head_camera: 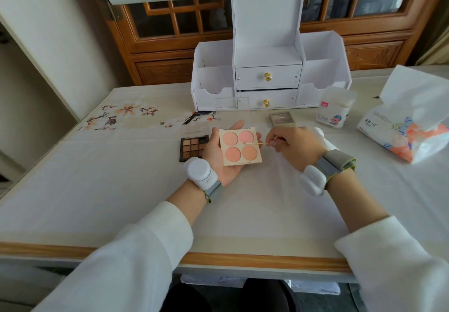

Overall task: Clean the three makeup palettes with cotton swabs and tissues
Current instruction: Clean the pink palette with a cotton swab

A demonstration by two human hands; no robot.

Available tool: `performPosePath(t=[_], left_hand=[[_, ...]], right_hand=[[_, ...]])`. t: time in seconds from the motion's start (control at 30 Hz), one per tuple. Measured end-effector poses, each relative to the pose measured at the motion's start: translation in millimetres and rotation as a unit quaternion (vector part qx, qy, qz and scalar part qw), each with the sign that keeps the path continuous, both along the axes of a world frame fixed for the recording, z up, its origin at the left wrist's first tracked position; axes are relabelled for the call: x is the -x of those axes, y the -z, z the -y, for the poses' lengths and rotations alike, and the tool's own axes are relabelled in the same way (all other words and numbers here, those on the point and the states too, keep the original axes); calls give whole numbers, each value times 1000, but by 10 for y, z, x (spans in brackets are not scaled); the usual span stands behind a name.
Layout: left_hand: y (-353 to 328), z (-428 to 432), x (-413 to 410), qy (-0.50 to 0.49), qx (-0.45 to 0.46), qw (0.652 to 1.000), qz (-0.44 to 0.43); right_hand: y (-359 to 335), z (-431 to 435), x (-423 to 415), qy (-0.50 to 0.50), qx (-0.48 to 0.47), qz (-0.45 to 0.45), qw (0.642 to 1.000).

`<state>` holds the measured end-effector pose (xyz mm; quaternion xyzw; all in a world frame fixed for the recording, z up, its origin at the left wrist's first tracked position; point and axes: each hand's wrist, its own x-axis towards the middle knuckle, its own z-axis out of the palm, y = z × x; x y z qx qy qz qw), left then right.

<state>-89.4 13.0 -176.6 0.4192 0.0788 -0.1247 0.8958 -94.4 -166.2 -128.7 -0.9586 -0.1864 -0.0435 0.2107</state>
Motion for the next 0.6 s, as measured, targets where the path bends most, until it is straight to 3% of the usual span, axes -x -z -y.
performPosePath(t=[0.17, 0.37, 0.6], left_hand=[[3, -4, -8, 8, 3, 1000, 2], [-21, -113, -28, 11, 12, 1000, 4], [-34, -361, -15, 9, -4, 1000, 4]], right_hand=[[45, 28, -35, 10, 2, 13, 1000], [49, 21, -16, 27, -68, 22, 997], [-7, -103, 103, -22, -72, 4, 997]])
